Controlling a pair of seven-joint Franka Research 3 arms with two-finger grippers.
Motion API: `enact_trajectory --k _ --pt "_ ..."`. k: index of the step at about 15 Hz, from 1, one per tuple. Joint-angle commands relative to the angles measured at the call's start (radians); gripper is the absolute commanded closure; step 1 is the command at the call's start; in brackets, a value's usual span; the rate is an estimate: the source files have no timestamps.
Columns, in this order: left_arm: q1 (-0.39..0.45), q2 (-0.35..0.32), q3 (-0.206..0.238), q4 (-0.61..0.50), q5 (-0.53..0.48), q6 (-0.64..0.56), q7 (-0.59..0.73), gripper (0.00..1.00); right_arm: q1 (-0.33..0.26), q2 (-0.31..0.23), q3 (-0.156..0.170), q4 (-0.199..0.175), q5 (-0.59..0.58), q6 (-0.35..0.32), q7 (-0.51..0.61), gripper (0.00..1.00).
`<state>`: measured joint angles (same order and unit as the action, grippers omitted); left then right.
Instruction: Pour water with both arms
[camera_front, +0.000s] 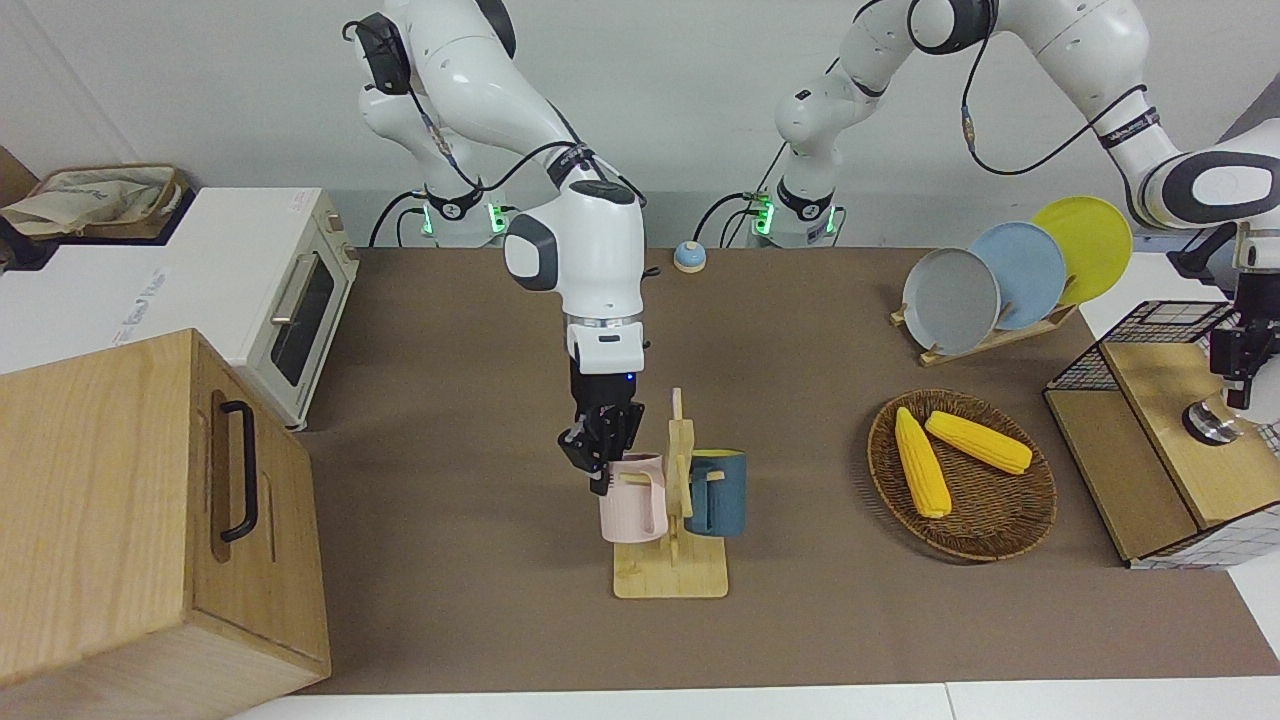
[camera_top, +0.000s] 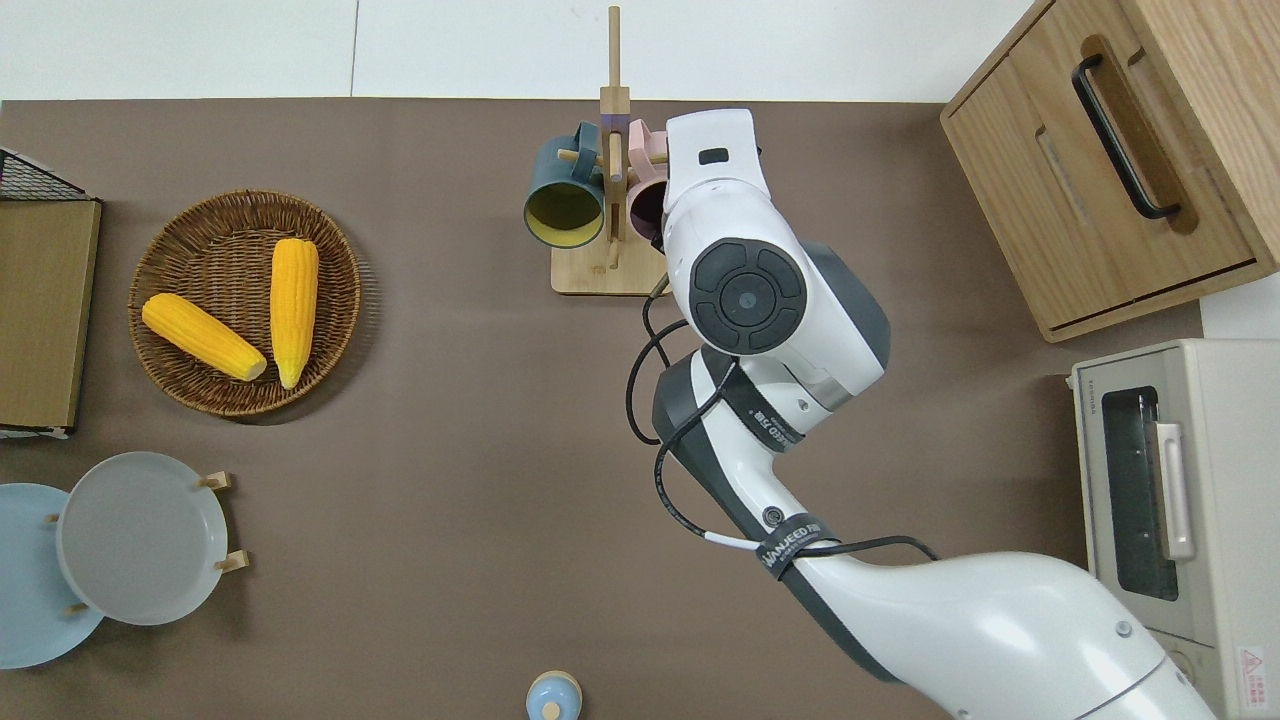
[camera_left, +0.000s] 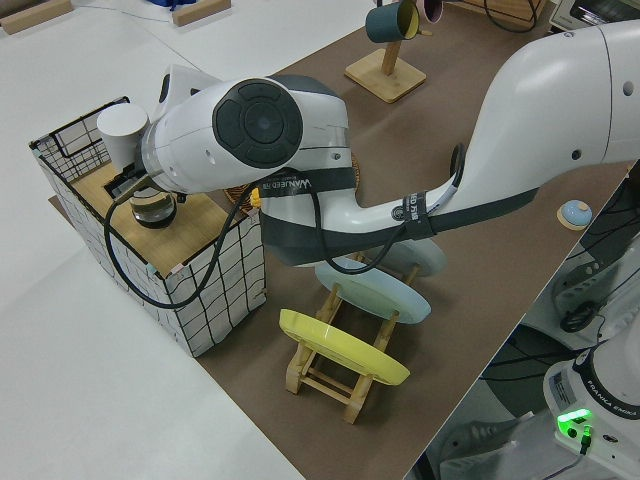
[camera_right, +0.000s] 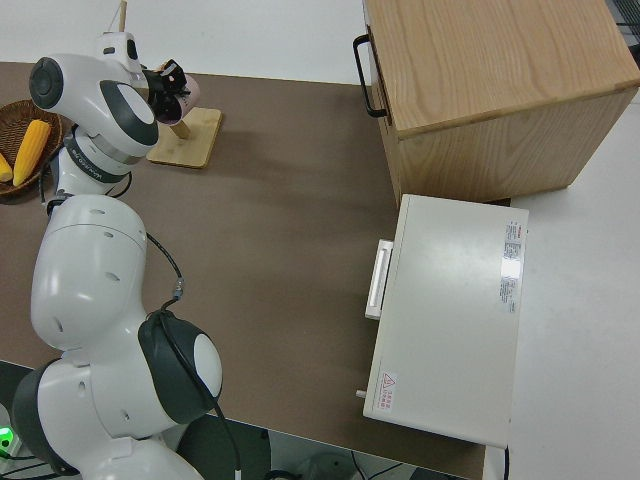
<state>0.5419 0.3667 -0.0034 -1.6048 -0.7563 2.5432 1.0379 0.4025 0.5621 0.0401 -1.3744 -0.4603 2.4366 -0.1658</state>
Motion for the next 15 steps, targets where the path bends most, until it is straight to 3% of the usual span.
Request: enact_trajectory --k 1,5,15 --pt "-0.007 -0.005 0.000 -0.001 -0.023 0.016 0.008 1.00 0.009 0.021 -0.008 0.031 -0.017 -0.004 0.065 0.894" --pt "-0.007 -0.005 0.000 -0.001 -0.023 0.016 0.007 1.00 0.009 0.021 -0.008 0.031 -0.017 -0.004 0.072 0.959" --pt "-0.004 -0.012 0.000 0.000 -0.018 0.012 0.004 1.00 0.007 0.021 -0.009 0.029 -0.015 -0.005 0.074 0.961"
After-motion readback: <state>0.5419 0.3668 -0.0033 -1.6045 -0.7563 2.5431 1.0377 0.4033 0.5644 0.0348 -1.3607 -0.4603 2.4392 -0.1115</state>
